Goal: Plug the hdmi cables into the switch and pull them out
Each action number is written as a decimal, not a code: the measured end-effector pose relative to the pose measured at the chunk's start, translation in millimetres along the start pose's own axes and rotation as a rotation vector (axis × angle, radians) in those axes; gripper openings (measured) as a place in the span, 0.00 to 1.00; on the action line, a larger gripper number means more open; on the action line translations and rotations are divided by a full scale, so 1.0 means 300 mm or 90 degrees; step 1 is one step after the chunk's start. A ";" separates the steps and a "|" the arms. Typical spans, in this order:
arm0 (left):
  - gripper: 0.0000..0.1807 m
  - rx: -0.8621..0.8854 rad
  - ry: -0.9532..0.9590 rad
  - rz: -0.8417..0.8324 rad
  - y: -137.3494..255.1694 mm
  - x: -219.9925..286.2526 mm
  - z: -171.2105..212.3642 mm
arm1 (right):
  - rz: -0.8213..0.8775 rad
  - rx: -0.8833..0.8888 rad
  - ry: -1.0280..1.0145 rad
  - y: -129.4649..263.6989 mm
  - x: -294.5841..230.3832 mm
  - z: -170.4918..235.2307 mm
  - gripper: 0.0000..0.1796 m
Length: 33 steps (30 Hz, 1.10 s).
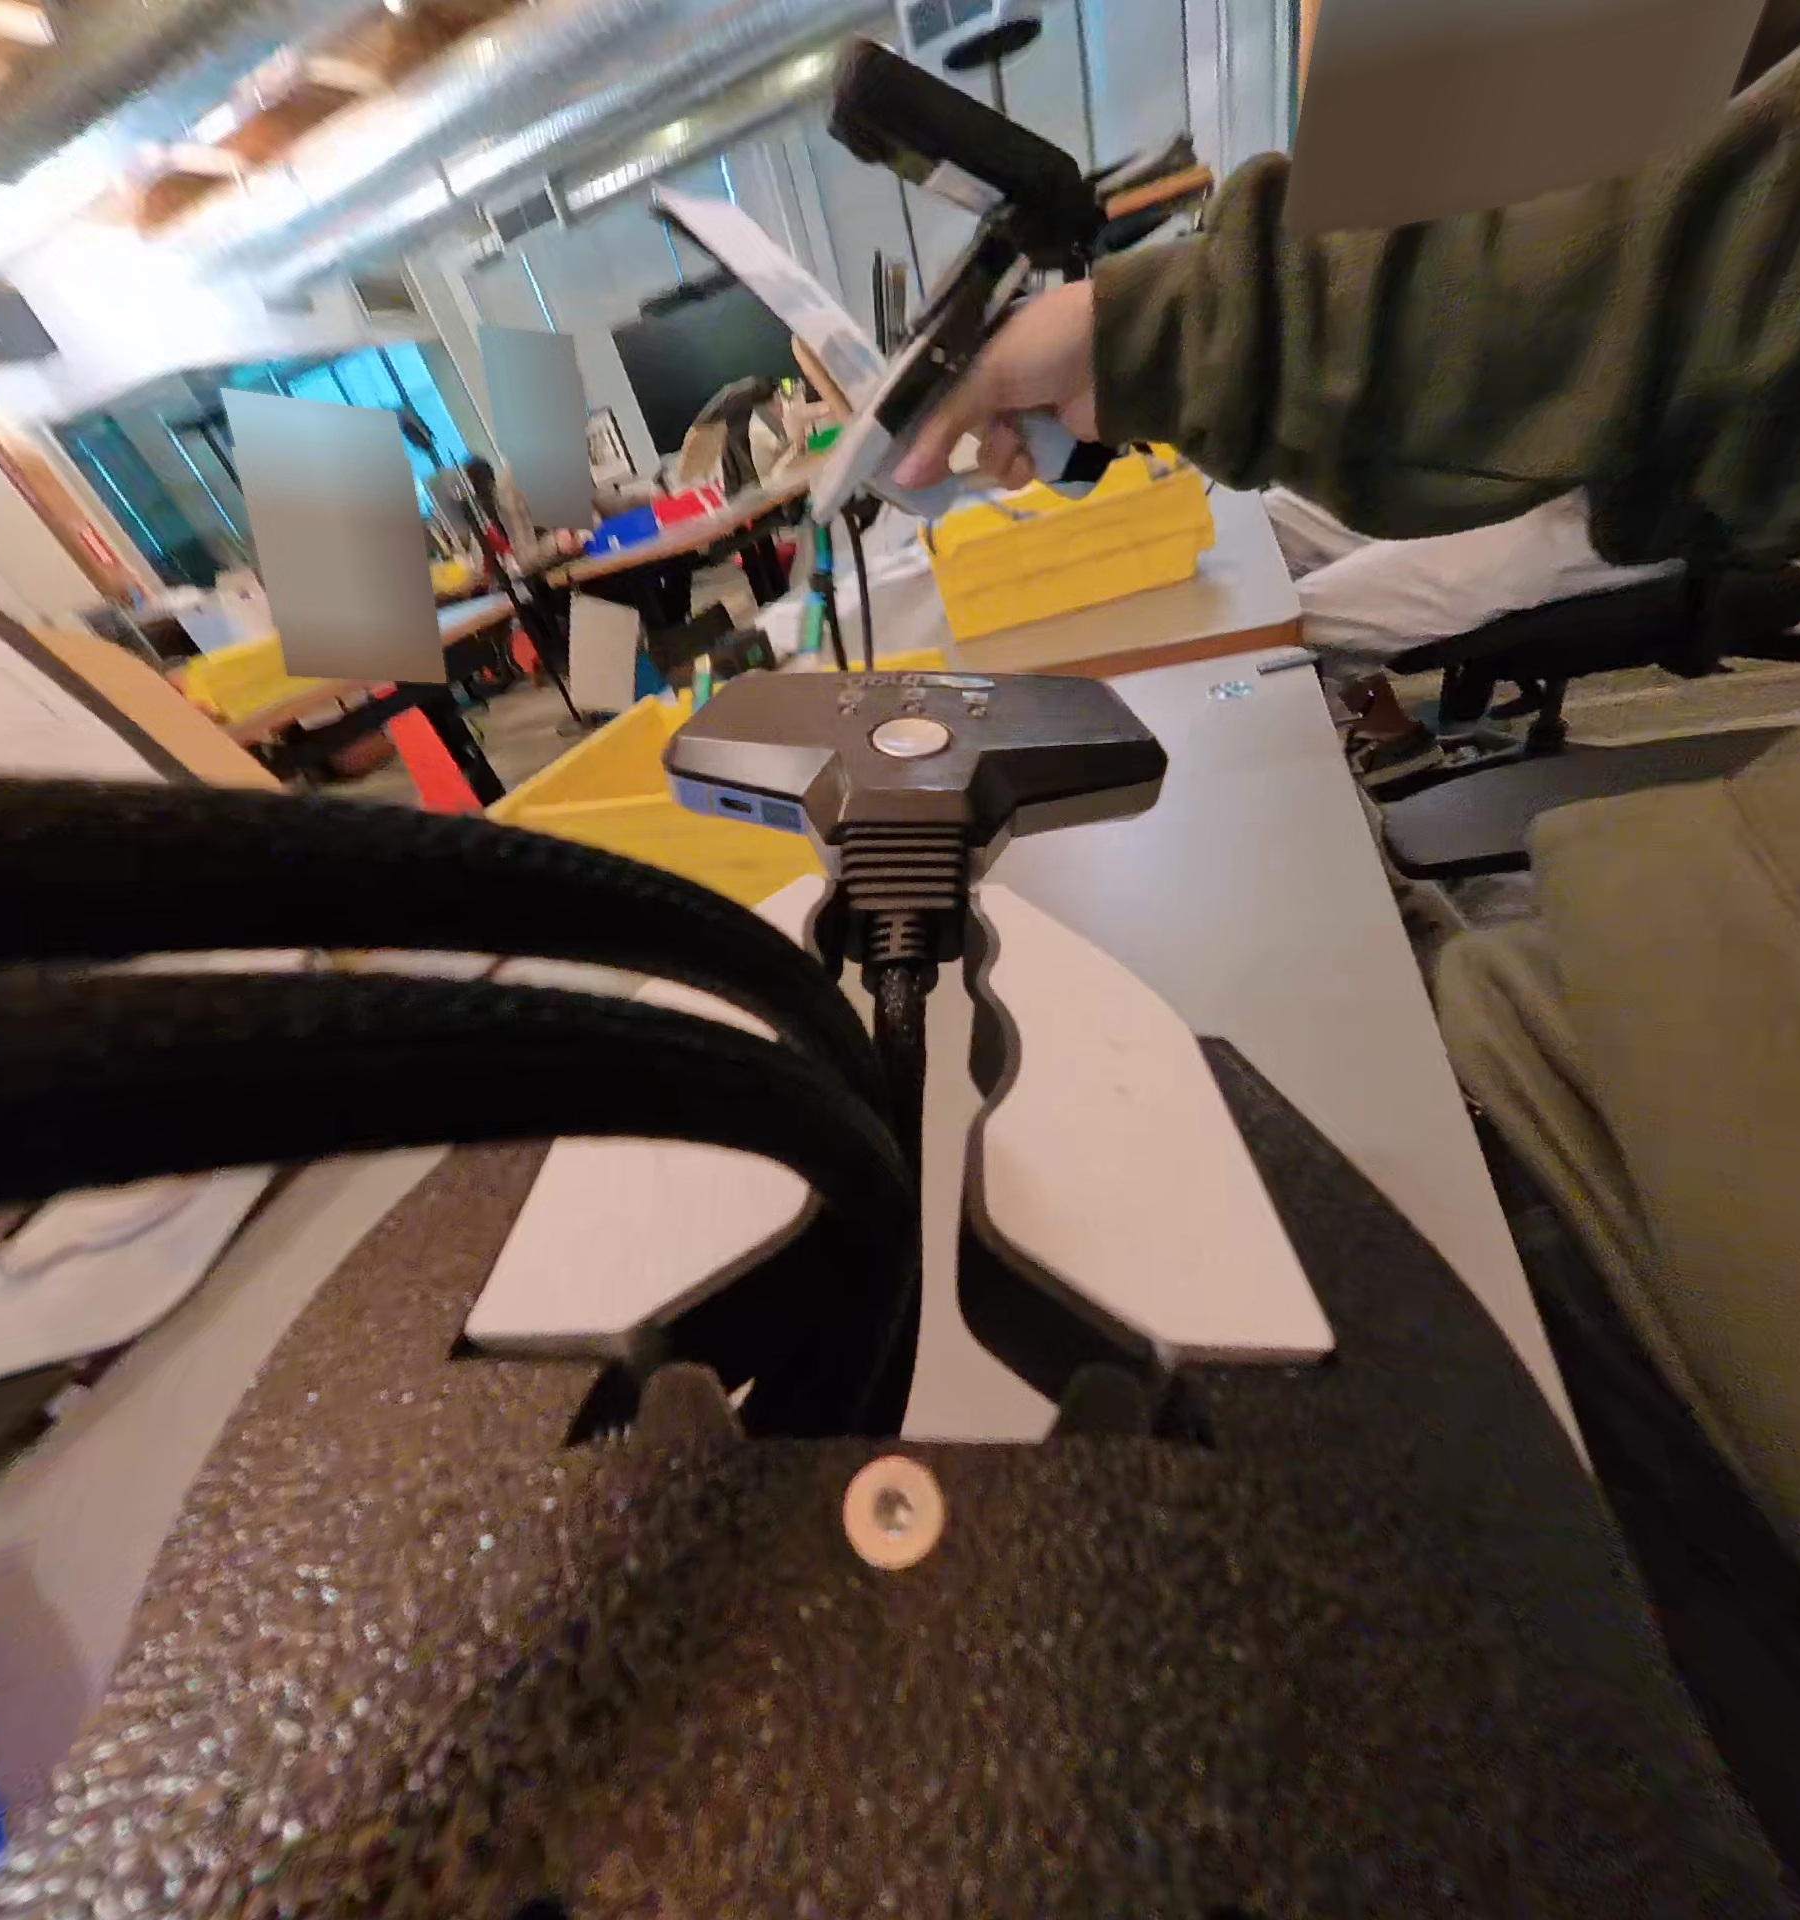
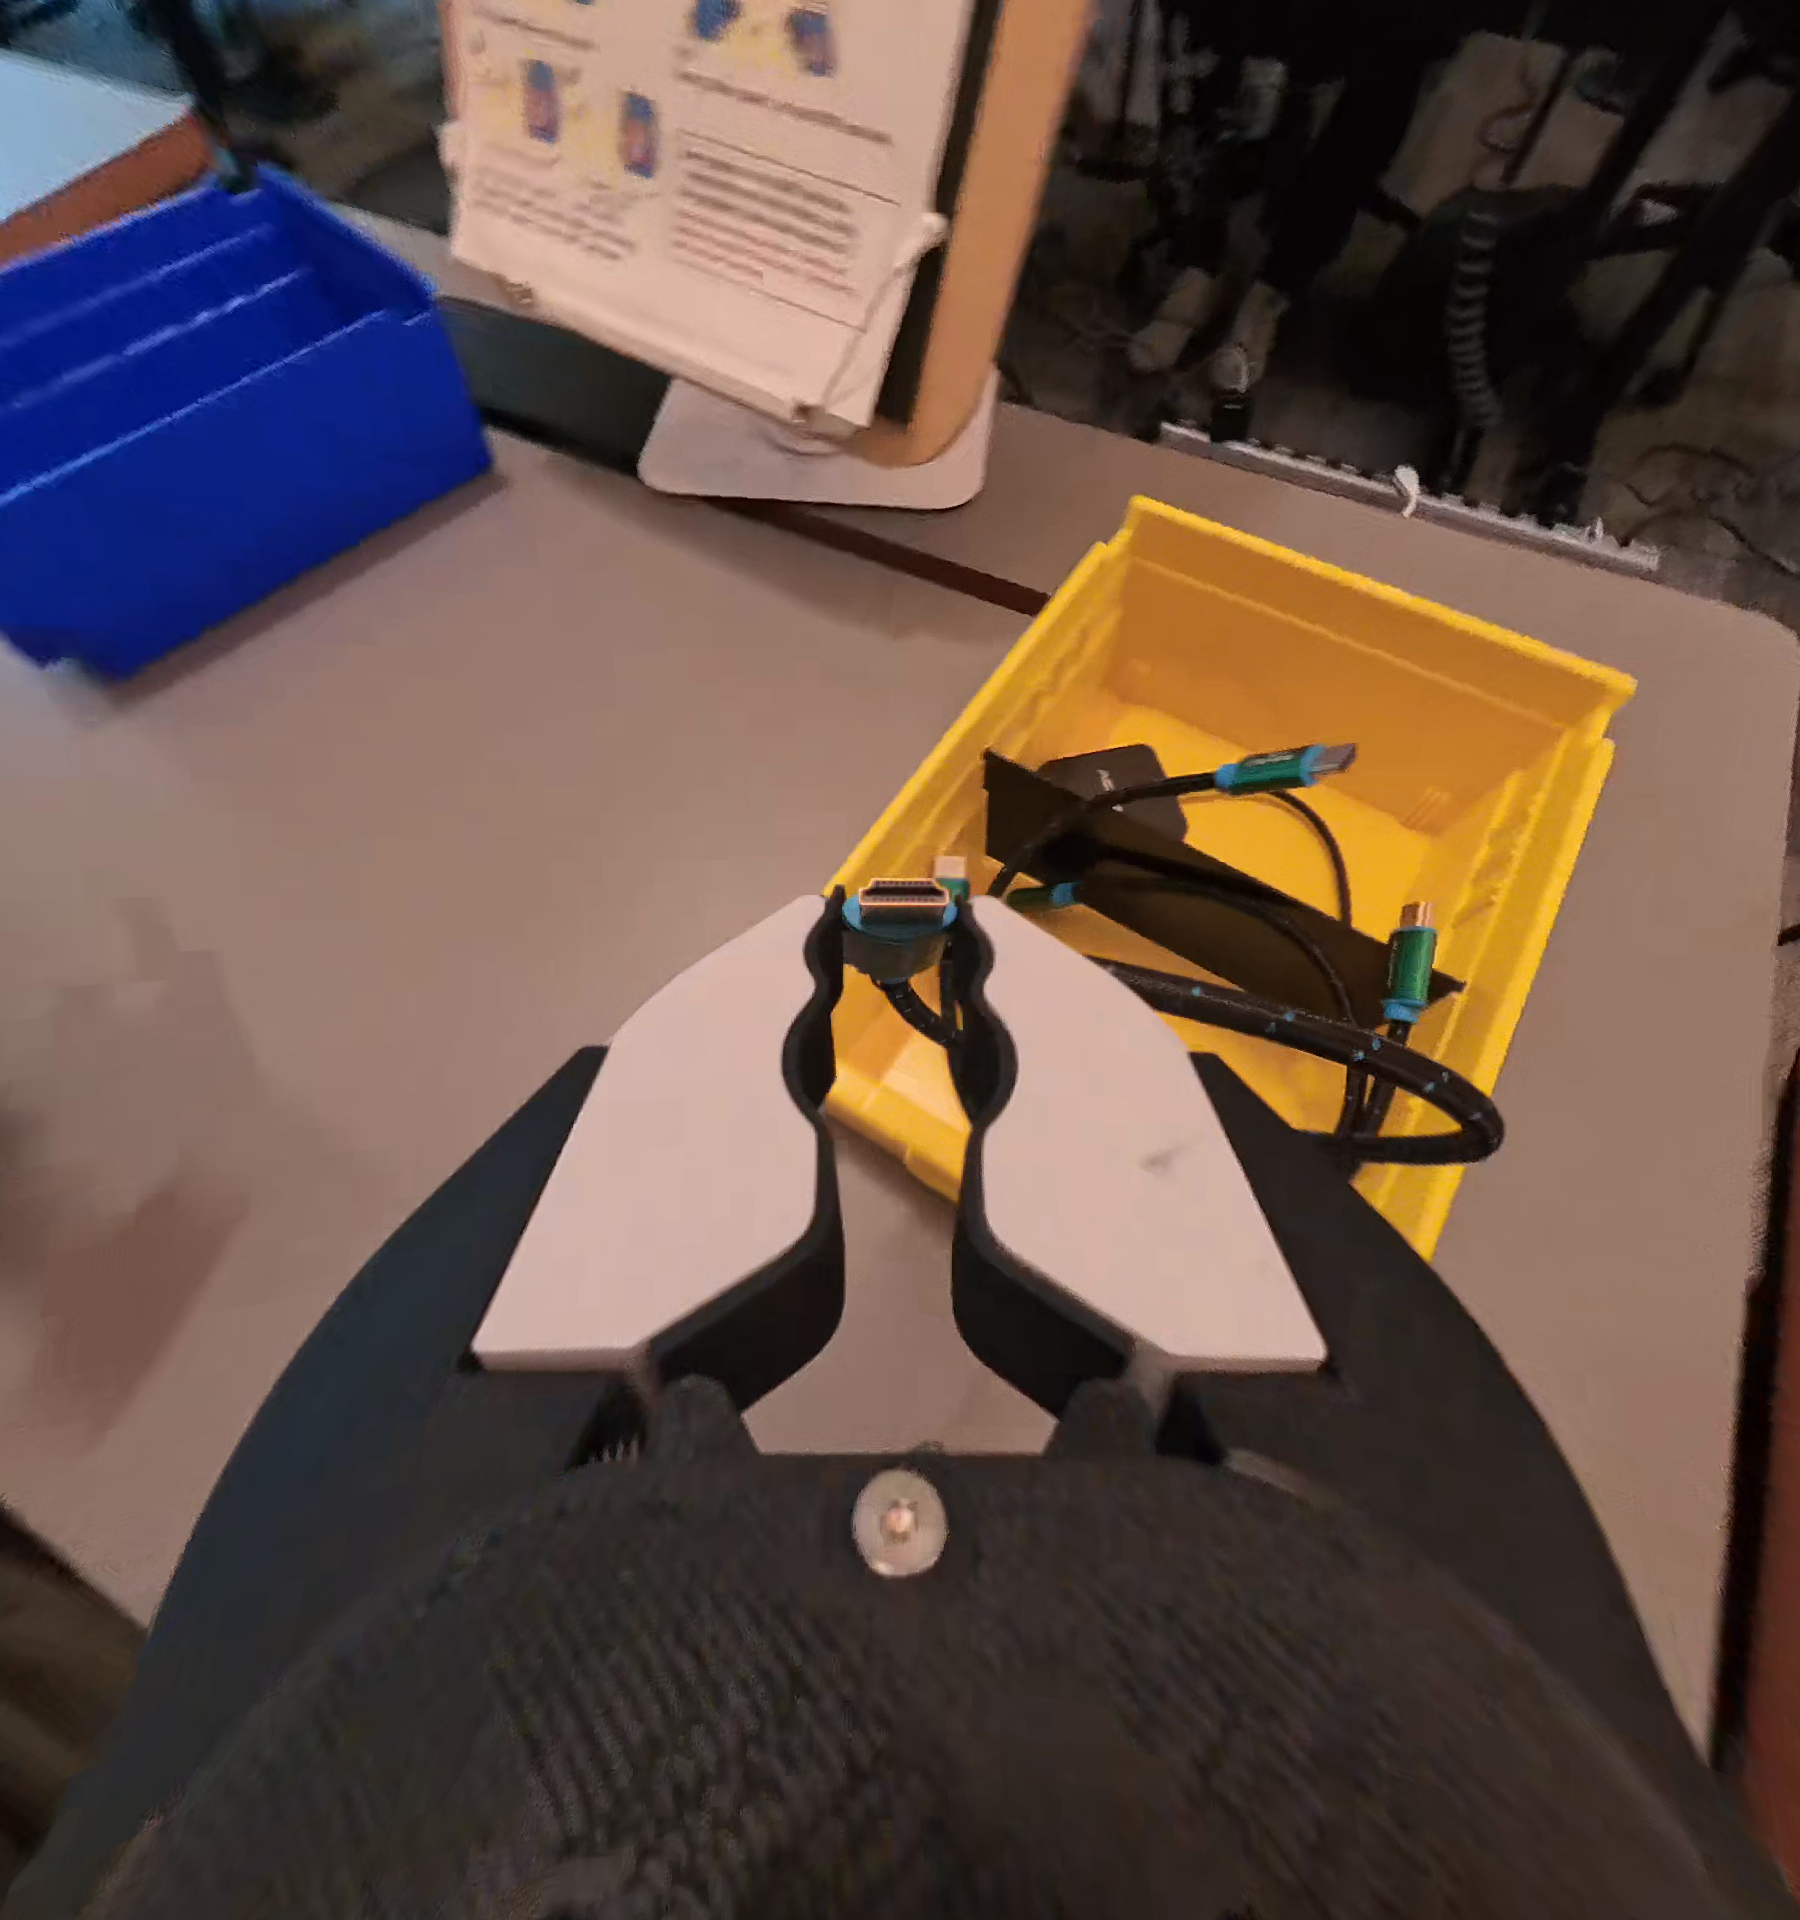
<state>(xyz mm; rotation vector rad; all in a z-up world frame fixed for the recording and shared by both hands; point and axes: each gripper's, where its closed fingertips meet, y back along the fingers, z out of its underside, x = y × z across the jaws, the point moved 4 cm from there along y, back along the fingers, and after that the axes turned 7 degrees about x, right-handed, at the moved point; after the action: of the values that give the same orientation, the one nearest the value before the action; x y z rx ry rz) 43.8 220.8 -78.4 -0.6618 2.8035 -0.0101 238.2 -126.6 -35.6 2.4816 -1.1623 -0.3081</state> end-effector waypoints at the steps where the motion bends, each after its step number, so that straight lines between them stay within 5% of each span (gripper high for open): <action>1: 0.13 -0.012 0.011 -0.004 -0.005 0.005 0.007 | 0.000 -0.008 -0.028 -0.038 0.024 0.013 0.11; 8: 0.13 -0.107 0.047 0.001 -0.018 0.049 0.041 | 0.014 -0.060 -0.071 -0.279 0.127 0.160 0.12; 13: 0.13 -0.160 0.101 -0.012 -0.028 0.044 0.067 | 0.008 0.082 0.016 -0.249 0.036 0.052 0.32; 17: 0.13 -0.134 0.080 0.007 -0.053 0.046 0.084 | -0.247 0.175 0.170 -0.086 -0.375 -0.028 0.38; 21: 0.13 -0.056 0.104 0.044 -0.077 0.063 0.072 | -0.500 0.132 0.305 -0.026 -0.794 0.126 0.50; 24: 0.13 -0.053 0.091 0.038 -0.068 0.062 0.067 | -0.509 0.113 0.375 -0.077 -0.907 0.216 0.56; 28: 0.13 -0.065 -0.024 0.026 -0.030 0.060 0.055 | -0.521 0.151 0.033 -0.123 -0.898 0.149 0.57; 33: 0.13 -0.056 -0.097 0.024 -0.032 0.071 0.043 | -0.643 -0.023 -0.267 -0.179 -0.907 0.187 0.50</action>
<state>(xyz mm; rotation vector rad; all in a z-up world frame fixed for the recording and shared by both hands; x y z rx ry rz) 33.1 203.5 -95.6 -0.6023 2.6814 0.1656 83.0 101.2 -99.4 2.8386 0.1071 -1.1269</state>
